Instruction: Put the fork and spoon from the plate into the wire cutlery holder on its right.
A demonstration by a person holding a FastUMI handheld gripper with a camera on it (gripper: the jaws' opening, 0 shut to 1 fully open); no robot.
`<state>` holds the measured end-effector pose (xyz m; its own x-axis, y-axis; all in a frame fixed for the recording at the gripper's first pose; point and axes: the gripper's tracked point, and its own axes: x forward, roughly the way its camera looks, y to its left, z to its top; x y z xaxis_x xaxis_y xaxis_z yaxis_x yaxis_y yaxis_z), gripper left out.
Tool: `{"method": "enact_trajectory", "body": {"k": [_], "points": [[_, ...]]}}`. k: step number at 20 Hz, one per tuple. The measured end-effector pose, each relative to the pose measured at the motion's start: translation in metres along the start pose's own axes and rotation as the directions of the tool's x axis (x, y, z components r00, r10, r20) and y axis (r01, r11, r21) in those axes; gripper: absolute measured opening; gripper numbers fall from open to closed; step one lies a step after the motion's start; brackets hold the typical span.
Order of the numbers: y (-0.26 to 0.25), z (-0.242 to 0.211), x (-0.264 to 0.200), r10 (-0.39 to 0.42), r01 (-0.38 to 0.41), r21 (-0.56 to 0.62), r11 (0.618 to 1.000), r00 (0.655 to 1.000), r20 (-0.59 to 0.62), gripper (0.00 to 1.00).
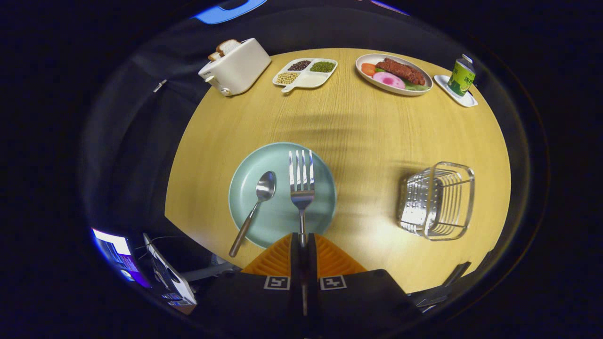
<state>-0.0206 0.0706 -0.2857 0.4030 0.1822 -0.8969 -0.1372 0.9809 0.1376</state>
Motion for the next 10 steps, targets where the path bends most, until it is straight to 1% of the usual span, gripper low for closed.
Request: {"method": "enact_trajectory", "body": {"k": [2,4,6,8,10], "points": [[-0.022,-0.005,-0.025,-0.005,0.005,-0.006,1.0,1.0,-0.007,0.08],[-0.045,-0.009,-0.044,-0.009,0.009,0.012,1.0,1.0,-0.024,0.08],[-0.074,-0.013,-0.059,-0.036,0.037,0.008,0.999,0.999,-0.037,0.08],[-0.103,-0.017,-0.065,-0.071,0.071,0.002,0.997,0.995,-0.066,0.08],[-0.127,-0.021,-0.068,-0.081,0.084,0.019,0.996,0.99,-0.112,0.08]]}}
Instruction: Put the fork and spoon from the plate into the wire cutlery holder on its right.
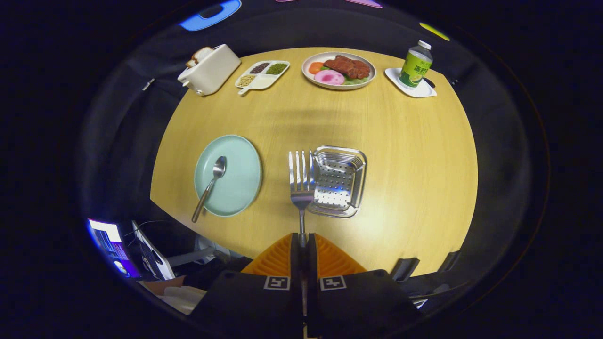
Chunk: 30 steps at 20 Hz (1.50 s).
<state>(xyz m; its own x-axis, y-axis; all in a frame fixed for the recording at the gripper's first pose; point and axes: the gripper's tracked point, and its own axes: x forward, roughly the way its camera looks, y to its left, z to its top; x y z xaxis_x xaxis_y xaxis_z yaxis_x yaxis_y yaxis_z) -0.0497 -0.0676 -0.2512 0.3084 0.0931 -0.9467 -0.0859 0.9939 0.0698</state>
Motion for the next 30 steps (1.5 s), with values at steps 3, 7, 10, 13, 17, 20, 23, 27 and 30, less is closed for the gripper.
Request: {"method": "enact_trajectory", "body": {"k": [3,7,10,13,17,20,23,27,30], "points": [[-0.022,0.002,0.004,0.009,-0.007,0.043,0.999,0.998,-0.059,0.08],[-0.021,0.01,0.016,0.048,-0.038,0.077,0.996,0.99,-0.132,0.08],[-0.018,0.008,0.024,0.051,-0.045,0.037,0.998,0.979,-0.195,0.08],[-0.02,0.011,0.031,0.046,-0.036,0.046,0.998,0.97,-0.238,0.09],[-0.023,0.011,0.034,0.033,-0.026,0.031,0.999,0.962,-0.272,0.13],[-0.022,0.018,0.031,0.04,-0.031,0.039,0.999,0.967,-0.25,0.17],[-0.022,0.028,0.021,0.04,-0.035,0.03,0.999,0.98,-0.195,0.43],[-0.017,0.045,-0.006,0.045,-0.043,0.037,0.998,0.997,-0.057,0.98],[-0.002,0.059,-0.032,0.06,-0.065,0.057,0.996,0.994,0.089,1.0]]}}
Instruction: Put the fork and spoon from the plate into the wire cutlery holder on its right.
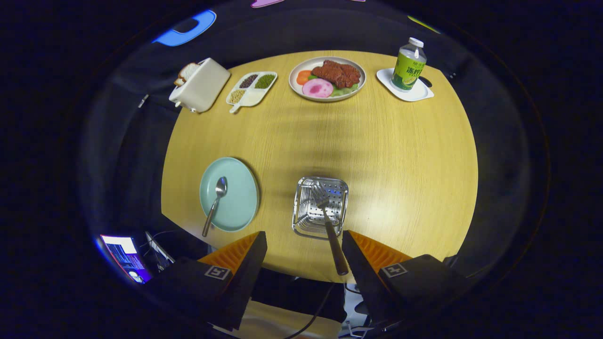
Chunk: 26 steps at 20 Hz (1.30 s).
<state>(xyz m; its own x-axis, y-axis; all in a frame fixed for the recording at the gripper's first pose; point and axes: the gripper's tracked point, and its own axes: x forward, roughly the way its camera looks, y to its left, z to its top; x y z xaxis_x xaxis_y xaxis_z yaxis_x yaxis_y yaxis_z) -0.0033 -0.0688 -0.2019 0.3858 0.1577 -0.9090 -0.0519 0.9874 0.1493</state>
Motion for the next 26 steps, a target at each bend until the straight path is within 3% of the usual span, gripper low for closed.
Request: {"method": "enact_trajectory", "body": {"k": [5,10,17,22,26], "points": [[0.071,0.019,-0.043,0.107,-0.109,-0.002,0.994,0.975,0.192,0.99],[0.125,0.025,-0.037,0.118,-0.111,-0.042,0.993,0.942,0.314,0.99],[0.198,-0.018,0.054,0.125,-0.114,-0.059,0.992,0.966,0.227,0.99],[0.227,-0.057,0.129,0.112,-0.112,-0.009,0.994,0.992,0.054,1.0],[0.219,-0.063,0.17,0.034,-0.033,0.01,0.999,0.999,-0.008,0.99]]}}
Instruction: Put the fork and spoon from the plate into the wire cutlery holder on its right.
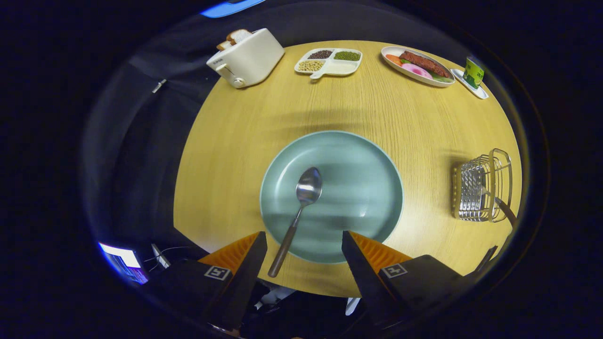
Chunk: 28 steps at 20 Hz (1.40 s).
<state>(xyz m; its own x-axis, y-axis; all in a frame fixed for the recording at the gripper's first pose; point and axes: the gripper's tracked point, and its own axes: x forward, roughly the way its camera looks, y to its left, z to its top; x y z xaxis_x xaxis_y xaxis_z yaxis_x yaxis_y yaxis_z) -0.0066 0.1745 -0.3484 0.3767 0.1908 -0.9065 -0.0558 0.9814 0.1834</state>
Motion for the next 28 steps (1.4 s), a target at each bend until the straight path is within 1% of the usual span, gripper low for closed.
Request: {"method": "enact_trajectory", "body": {"k": [2,5,9,10,11,12,13,15,17,19,20,21,22,23,24,28], "points": [[-0.007,0.0,0.013,-0.039,0.039,0.02,0.999,0.999,-0.022,1.0],[-0.006,0.0,0.028,-0.067,0.069,0.046,0.997,0.996,-0.054,1.0],[-0.001,-0.008,0.044,-0.101,0.103,0.01,0.995,0.991,-0.092,0.97],[0.0,-0.012,0.047,-0.11,0.111,-0.003,0.994,0.988,-0.106,0.95],[0.001,-0.013,0.051,-0.117,0.117,-0.009,0.993,0.986,-0.115,0.91],[0.004,-0.019,0.051,-0.123,0.123,-0.012,0.992,0.985,-0.121,0.76],[0.006,-0.02,0.055,-0.121,0.12,-0.015,0.993,0.984,-0.131,0.71],[0.007,-0.023,0.059,-0.124,0.122,-0.021,0.992,0.981,-0.15,0.69],[0.006,-0.023,0.06,-0.125,0.122,-0.027,0.992,0.98,-0.157,0.49],[0.004,-0.026,0.059,-0.121,0.116,-0.037,0.993,0.978,-0.172,0.37],[0.001,-0.025,0.059,-0.123,0.117,-0.042,0.992,0.979,-0.164,0.25],[0.002,-0.025,0.058,-0.108,0.102,-0.045,0.994,0.98,-0.166,0.19],[0.001,-0.026,0.057,-0.094,0.086,-0.052,0.995,0.979,-0.18,0.15],[0.003,-0.036,0.066,-0.072,0.065,-0.047,0.997,0.98,-0.183,0.15],[0.006,-0.031,0.054,-0.063,0.054,-0.052,0.997,0.98,-0.188,0.11],[0.006,-0.023,0.044,-0.023,0.014,-0.057,0.998,0.986,-0.165,0.11]]}}
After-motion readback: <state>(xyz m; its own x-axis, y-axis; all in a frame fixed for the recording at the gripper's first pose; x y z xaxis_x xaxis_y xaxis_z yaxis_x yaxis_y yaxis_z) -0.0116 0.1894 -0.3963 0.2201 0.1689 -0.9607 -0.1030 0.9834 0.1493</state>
